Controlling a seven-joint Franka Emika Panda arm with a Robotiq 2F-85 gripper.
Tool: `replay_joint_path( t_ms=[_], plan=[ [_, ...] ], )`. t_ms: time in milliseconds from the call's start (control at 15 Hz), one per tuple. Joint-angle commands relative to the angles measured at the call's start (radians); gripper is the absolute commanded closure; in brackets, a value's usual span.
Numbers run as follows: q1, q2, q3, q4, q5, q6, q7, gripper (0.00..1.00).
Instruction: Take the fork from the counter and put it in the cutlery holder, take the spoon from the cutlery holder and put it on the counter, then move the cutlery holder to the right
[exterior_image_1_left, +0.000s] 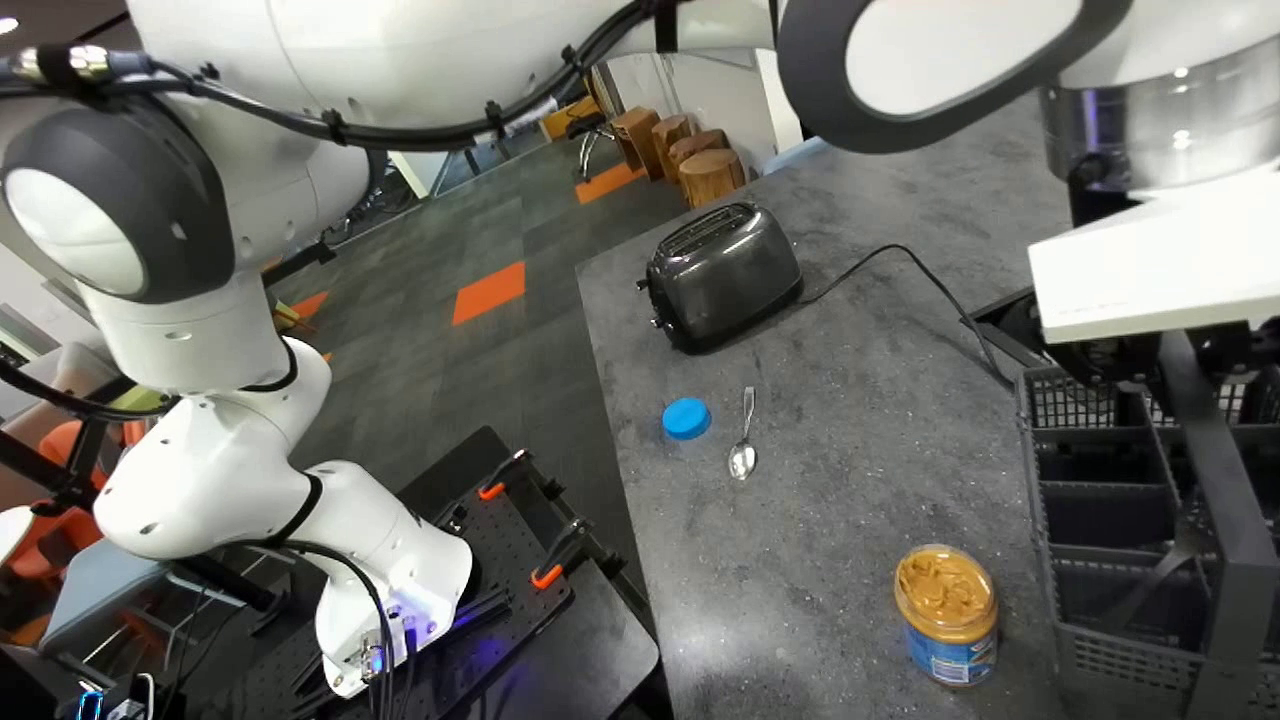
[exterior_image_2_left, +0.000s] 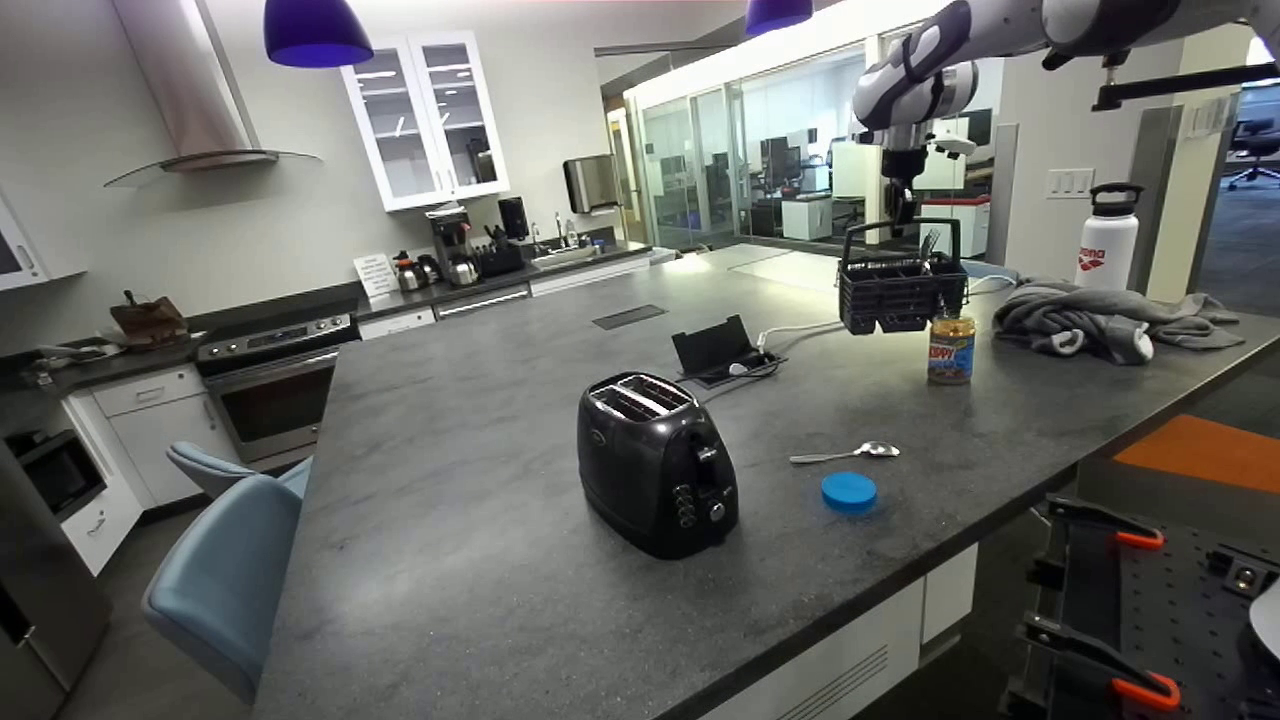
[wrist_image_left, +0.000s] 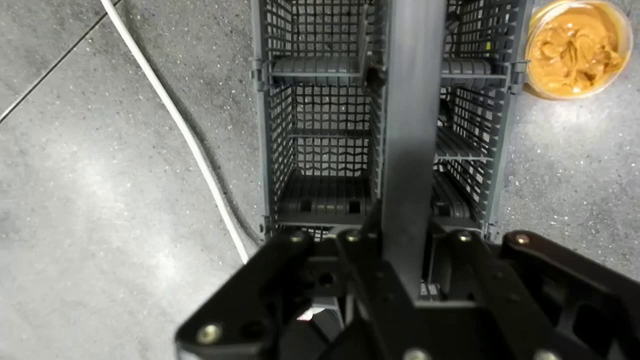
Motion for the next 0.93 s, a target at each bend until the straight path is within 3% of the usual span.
replay_joint_path(
  t_ms=[0, 533, 867],
  plan=[
    [-0.05, 0.091, 0.034, 0.149, -0.004, -0.083, -0.054, 0.97],
    [-0.086, 0.243, 0.069, 0.336, -0.029, -0.124, -0.09, 0.97],
    [-0.076, 0.295, 0.054, 0.396, -0.021, -0.144, -0.093, 0.97]
  ],
)
